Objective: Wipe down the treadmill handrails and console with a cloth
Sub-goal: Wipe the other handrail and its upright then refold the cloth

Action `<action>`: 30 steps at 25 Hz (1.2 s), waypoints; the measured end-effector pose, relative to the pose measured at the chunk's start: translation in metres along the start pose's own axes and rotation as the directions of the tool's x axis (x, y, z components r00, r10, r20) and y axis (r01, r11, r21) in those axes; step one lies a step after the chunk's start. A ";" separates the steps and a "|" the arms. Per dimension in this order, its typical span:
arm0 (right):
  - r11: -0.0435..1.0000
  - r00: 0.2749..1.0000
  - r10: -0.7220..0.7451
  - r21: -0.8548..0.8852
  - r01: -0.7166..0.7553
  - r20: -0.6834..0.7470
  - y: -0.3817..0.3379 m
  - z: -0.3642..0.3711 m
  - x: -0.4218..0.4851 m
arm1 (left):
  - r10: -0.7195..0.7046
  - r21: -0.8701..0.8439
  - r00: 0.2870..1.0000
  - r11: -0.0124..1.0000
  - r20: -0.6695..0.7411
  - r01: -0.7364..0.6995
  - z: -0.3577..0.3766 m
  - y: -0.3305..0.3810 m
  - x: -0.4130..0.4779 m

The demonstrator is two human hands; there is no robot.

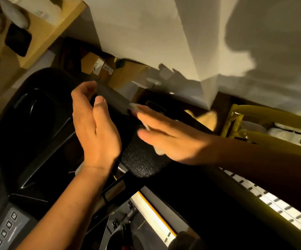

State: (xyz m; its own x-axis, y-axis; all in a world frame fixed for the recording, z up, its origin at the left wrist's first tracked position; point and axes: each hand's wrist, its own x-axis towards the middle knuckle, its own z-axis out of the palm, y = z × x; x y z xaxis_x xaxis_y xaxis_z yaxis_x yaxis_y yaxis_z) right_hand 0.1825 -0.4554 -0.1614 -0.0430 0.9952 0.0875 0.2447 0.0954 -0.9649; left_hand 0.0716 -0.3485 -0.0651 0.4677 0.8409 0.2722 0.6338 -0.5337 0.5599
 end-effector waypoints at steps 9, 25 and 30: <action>0.815 0.902 0.395 0.387 -0.431 0.172 0.043 0.006 0.035 | 0.019 0.011 1.000 1.000 0.019 -0.020 -0.001 -0.002 0.001; 0.817 0.890 0.451 0.374 -0.439 0.059 0.038 0.007 -0.017 | 0.013 0.019 0.999 1.000 -0.052 -0.012 0.003 0.002 0.004; 0.740 0.756 0.654 0.193 -0.645 0.018 0.006 -0.008 -0.122 | 0.001 -0.021 0.990 1.000 -0.139 -0.004 0.005 -0.001 0.004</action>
State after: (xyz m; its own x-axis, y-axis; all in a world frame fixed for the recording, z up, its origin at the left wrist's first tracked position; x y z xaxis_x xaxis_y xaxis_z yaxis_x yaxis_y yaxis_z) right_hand 0.1965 -0.5757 -0.1758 0.1098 0.8144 -0.5697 0.0215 -0.5750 -0.8179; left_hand 0.0761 -0.3455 -0.0686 0.3784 0.8446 0.3788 0.6187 -0.5351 0.5752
